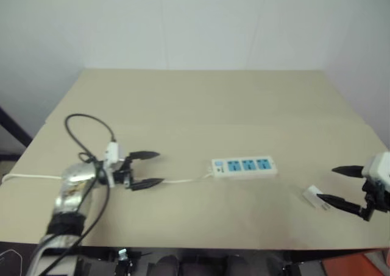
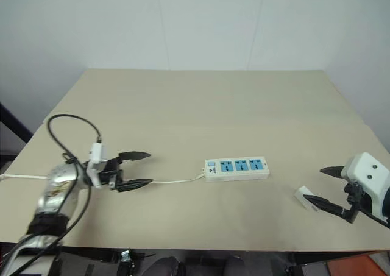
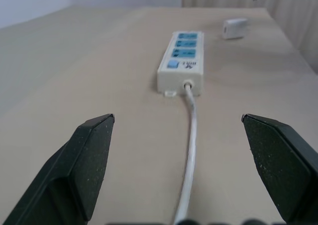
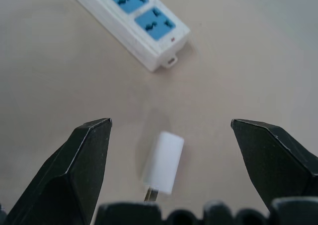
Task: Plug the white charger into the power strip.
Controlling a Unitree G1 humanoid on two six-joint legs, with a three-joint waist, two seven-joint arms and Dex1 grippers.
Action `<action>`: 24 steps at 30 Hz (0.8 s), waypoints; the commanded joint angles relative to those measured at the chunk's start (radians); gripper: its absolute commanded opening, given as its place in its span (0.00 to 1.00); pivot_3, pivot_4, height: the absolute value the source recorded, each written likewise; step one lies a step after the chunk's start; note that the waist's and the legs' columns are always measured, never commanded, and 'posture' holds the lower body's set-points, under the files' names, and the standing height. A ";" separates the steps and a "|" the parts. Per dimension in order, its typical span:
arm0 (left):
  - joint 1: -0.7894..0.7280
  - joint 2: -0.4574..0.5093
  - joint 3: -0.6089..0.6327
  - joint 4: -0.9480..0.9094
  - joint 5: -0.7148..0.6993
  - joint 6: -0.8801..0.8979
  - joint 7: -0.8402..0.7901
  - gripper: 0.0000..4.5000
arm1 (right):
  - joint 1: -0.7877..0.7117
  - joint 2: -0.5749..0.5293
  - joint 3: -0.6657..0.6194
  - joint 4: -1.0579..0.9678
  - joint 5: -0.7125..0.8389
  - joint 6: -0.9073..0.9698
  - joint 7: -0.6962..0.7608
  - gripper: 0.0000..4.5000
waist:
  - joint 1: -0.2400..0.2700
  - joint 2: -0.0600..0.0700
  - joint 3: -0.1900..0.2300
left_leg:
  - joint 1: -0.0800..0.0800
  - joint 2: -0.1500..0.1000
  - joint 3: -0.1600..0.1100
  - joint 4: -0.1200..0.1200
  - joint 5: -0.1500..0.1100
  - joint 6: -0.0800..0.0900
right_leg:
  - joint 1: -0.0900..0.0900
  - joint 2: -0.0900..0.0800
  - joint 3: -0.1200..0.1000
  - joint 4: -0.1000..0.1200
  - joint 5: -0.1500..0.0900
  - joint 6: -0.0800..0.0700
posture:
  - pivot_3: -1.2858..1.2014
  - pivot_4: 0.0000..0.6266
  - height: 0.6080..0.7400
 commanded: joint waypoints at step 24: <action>-0.428 -0.377 -0.046 0.733 0.222 -0.382 -0.009 0.99 | 0.039 0.139 -0.025 -0.361 0.078 0.161 -0.218 1.00 | -0.004 -0.008 0.005 | -0.003 -0.001 0.000 0.001 0.000 0.001 | -0.001 0.000 -0.001 0.000 0.001 0.002 | 0.52 0.24 1.00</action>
